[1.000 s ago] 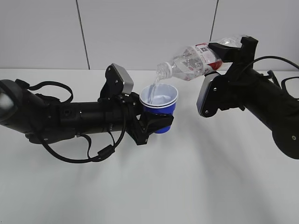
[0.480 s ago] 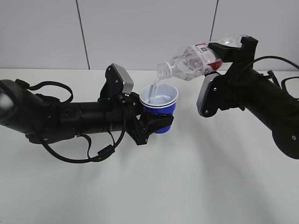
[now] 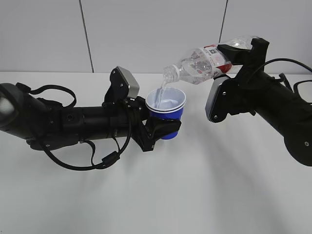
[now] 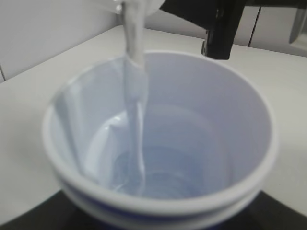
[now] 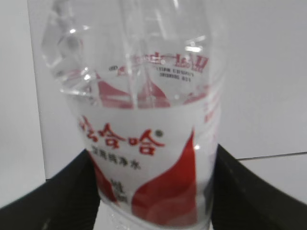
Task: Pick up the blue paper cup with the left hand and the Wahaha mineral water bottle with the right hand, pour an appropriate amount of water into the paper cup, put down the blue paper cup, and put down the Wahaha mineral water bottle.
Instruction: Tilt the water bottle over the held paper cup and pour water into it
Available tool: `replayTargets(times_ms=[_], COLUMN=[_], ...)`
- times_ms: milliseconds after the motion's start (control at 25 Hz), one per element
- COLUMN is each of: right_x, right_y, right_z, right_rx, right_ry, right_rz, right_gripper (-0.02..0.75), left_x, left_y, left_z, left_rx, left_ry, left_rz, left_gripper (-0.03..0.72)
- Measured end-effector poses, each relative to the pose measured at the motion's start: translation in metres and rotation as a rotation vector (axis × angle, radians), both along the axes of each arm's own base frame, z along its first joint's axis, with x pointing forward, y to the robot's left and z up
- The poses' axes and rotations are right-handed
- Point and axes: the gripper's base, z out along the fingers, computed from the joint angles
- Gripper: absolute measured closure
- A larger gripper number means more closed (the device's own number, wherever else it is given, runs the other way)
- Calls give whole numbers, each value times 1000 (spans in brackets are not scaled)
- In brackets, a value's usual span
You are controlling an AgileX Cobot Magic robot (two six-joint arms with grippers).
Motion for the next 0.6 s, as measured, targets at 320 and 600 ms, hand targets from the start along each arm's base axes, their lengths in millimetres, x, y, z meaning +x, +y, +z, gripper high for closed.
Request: replayTargets(times_ms=[320, 600], right_x=[0, 0], right_y=[0, 0], right_z=[1, 1], right_rx=[0, -12], right_ry=[-13, -17], right_rz=[0, 0], right_gripper=[286, 286], left_x=[0, 0], left_y=[0, 0], left_z=[0, 0], left_rx=[0, 0], left_ry=[0, 0], left_rz=[0, 0], left_gripper=[260, 260])
